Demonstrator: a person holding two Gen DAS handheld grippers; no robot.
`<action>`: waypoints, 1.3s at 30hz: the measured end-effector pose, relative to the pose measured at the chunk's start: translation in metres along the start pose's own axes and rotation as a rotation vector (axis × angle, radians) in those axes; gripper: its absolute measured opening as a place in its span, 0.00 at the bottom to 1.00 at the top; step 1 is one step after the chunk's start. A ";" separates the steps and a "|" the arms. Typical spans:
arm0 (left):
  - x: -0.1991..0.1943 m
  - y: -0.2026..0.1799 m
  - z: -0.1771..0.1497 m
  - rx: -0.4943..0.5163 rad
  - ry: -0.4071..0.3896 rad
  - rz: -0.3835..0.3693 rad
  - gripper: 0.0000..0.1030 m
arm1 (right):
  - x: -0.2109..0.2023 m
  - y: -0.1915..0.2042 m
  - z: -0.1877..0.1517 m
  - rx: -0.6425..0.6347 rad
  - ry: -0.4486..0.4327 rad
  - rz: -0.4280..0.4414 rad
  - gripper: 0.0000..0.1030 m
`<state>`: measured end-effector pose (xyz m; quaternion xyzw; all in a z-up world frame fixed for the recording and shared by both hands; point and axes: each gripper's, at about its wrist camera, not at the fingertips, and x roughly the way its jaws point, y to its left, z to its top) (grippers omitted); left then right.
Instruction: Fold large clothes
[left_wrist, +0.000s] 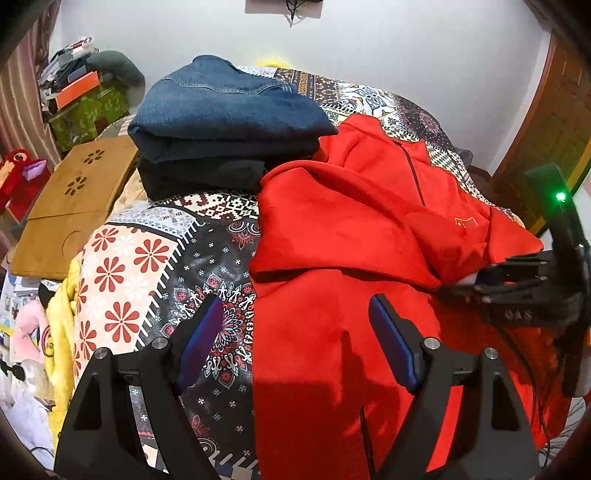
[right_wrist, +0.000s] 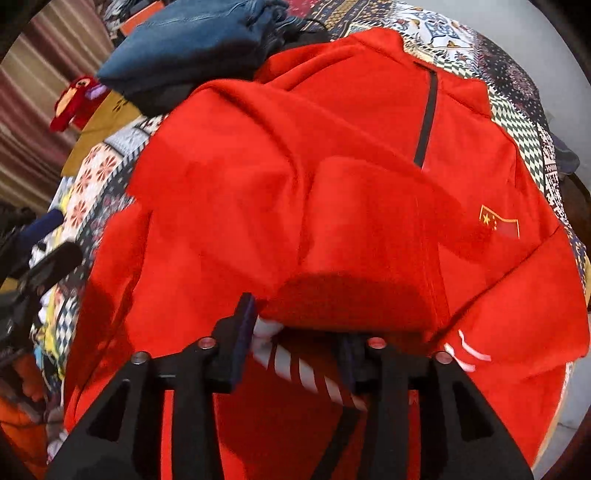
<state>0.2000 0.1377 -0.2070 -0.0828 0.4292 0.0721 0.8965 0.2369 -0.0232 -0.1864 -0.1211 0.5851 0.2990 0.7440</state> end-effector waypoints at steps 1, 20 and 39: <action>-0.001 -0.002 0.001 0.005 -0.001 0.002 0.78 | -0.007 -0.001 -0.003 -0.005 -0.007 0.009 0.37; 0.033 -0.131 0.026 0.344 0.035 -0.025 0.80 | -0.110 -0.109 -0.075 0.203 -0.325 -0.219 0.38; 0.095 -0.162 0.052 0.498 -0.057 0.213 0.80 | -0.098 -0.160 -0.110 0.401 -0.315 -0.160 0.38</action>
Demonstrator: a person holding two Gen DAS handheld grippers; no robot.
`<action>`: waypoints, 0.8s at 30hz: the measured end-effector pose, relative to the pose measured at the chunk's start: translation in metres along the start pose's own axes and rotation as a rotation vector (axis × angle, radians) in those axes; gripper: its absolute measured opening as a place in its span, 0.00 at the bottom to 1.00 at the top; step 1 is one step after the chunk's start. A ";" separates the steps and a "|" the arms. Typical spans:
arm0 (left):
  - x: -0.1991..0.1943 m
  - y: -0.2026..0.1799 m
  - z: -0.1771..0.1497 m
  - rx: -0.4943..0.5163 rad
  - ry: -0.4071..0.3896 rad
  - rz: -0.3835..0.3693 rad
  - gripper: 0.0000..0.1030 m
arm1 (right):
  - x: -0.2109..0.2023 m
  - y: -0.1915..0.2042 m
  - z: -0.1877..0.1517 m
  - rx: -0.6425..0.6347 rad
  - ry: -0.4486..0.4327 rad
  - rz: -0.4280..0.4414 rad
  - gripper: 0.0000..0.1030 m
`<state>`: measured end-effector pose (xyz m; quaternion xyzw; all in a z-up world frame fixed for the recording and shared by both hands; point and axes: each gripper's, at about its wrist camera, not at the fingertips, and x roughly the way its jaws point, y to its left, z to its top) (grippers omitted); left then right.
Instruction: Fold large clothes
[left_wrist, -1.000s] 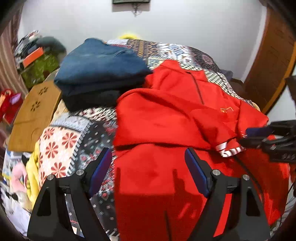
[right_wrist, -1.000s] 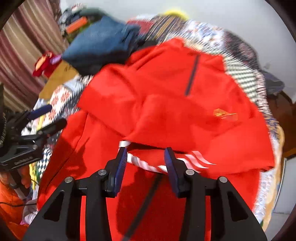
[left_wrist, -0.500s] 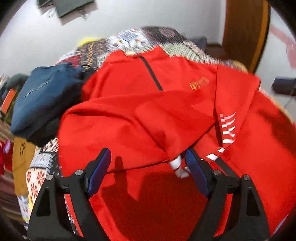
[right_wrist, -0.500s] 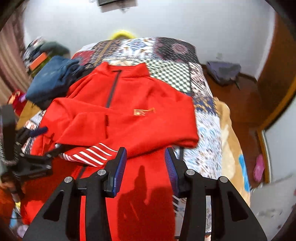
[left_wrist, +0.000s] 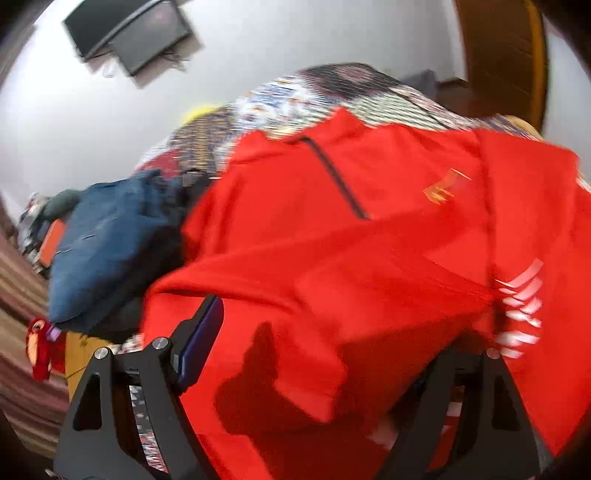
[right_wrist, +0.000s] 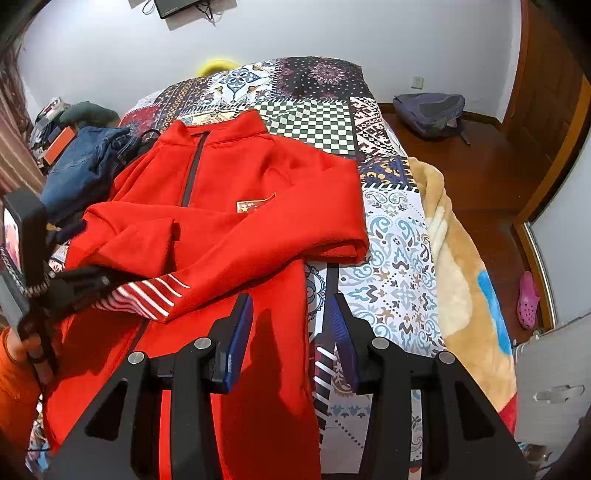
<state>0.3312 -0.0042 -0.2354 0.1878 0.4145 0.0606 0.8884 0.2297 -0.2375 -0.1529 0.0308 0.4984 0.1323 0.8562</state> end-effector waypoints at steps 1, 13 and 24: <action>0.000 0.008 -0.001 -0.019 -0.001 0.018 0.80 | 0.000 -0.001 0.000 -0.002 0.000 0.001 0.38; 0.008 0.090 -0.060 -0.294 0.110 -0.059 0.76 | 0.010 0.014 -0.001 -0.028 0.016 0.001 0.38; -0.007 0.166 -0.096 -0.709 0.093 -0.332 0.76 | 0.009 0.024 -0.003 -0.047 0.027 -0.018 0.38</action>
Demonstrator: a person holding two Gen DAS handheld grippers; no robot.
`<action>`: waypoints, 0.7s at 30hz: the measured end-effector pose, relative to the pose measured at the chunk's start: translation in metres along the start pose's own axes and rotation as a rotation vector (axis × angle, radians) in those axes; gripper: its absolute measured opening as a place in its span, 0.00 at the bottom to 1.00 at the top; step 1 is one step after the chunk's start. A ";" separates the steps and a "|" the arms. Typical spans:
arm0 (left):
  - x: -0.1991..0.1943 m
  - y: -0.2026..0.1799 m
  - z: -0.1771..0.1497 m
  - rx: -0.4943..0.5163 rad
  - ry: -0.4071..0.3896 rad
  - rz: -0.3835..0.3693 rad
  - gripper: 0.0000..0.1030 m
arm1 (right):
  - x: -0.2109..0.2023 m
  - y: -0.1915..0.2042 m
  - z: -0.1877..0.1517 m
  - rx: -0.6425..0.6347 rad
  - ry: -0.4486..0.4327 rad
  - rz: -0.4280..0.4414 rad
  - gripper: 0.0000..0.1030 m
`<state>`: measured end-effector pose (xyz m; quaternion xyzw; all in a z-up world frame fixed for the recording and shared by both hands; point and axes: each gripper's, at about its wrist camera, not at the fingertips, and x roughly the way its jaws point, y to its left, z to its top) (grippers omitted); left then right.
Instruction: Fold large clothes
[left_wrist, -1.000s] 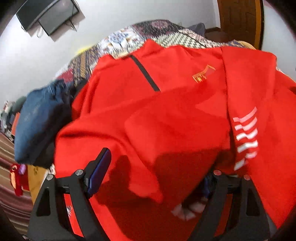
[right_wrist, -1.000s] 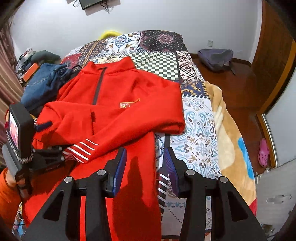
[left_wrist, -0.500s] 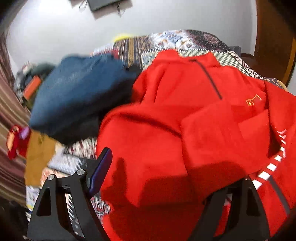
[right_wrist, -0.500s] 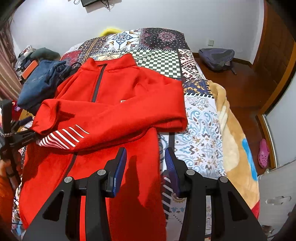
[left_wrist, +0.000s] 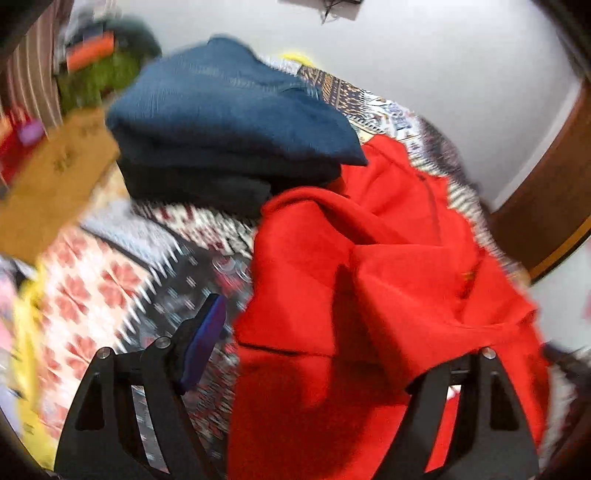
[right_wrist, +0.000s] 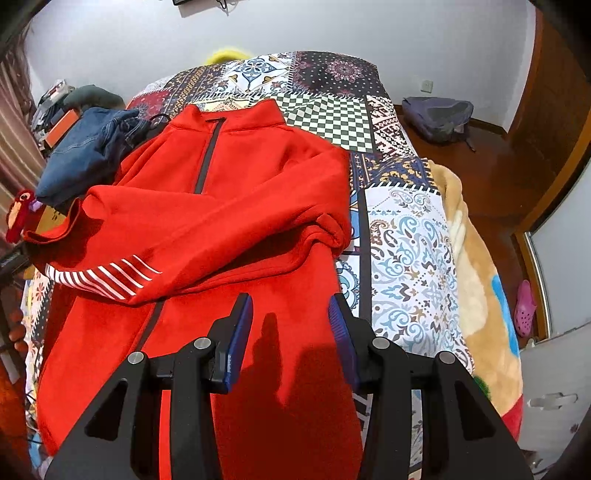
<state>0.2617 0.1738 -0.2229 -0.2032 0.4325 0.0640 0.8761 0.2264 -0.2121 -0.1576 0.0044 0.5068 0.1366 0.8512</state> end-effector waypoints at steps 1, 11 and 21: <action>0.002 0.004 0.000 -0.021 0.019 -0.025 0.76 | 0.001 0.002 0.001 0.001 0.002 0.002 0.38; 0.016 0.005 -0.016 0.015 0.069 0.034 0.76 | 0.009 0.014 0.049 -0.028 -0.014 0.048 0.39; -0.008 0.001 0.000 0.047 -0.002 0.022 0.76 | 0.084 0.004 0.064 -0.042 0.125 -0.008 0.38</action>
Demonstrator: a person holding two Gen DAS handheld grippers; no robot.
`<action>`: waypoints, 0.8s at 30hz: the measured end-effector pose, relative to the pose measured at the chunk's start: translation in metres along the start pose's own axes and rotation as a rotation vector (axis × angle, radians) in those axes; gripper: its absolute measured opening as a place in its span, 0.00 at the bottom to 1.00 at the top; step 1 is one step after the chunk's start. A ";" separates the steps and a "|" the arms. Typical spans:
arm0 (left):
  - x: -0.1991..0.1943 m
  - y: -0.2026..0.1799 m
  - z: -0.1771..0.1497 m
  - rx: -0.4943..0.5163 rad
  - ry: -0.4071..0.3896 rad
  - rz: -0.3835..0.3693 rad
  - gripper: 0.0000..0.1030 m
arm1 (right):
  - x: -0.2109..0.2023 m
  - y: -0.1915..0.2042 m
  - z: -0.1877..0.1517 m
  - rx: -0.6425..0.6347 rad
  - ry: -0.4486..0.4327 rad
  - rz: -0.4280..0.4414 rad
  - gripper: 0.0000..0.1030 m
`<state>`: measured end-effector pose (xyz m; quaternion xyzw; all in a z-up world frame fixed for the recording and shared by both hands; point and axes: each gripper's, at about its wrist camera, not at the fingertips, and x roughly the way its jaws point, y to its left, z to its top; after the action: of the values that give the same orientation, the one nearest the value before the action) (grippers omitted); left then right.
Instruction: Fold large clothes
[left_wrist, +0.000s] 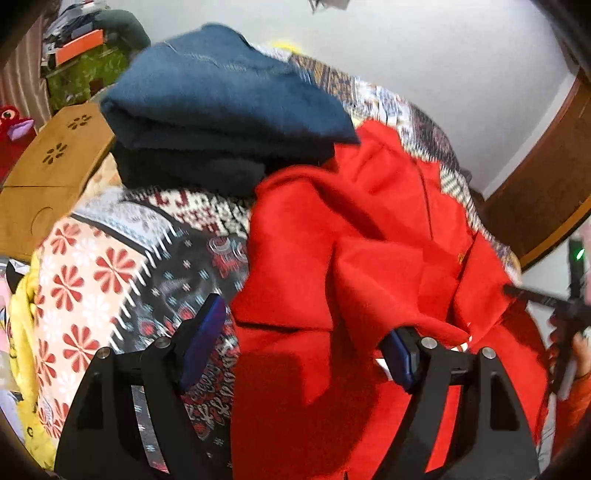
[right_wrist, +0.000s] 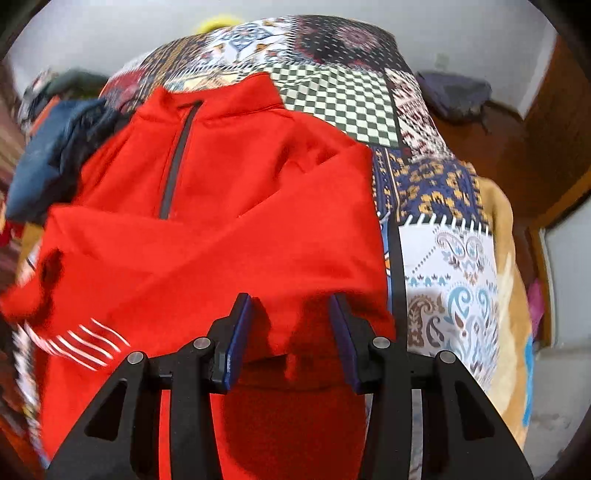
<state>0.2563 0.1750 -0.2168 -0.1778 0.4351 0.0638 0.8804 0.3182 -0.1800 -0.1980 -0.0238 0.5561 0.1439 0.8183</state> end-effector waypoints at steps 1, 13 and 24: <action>-0.003 0.004 0.004 -0.015 -0.011 -0.001 0.76 | 0.001 0.005 -0.002 -0.034 -0.011 -0.021 0.38; -0.005 0.050 -0.011 -0.020 0.016 0.212 0.76 | 0.008 0.022 -0.011 -0.166 -0.028 -0.119 0.49; -0.021 -0.008 0.014 0.178 -0.065 0.180 0.76 | -0.025 0.028 -0.004 -0.194 -0.079 -0.185 0.49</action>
<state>0.2560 0.1739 -0.1899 -0.0573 0.4243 0.1094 0.8970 0.2989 -0.1590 -0.1733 -0.1482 0.5023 0.1216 0.8432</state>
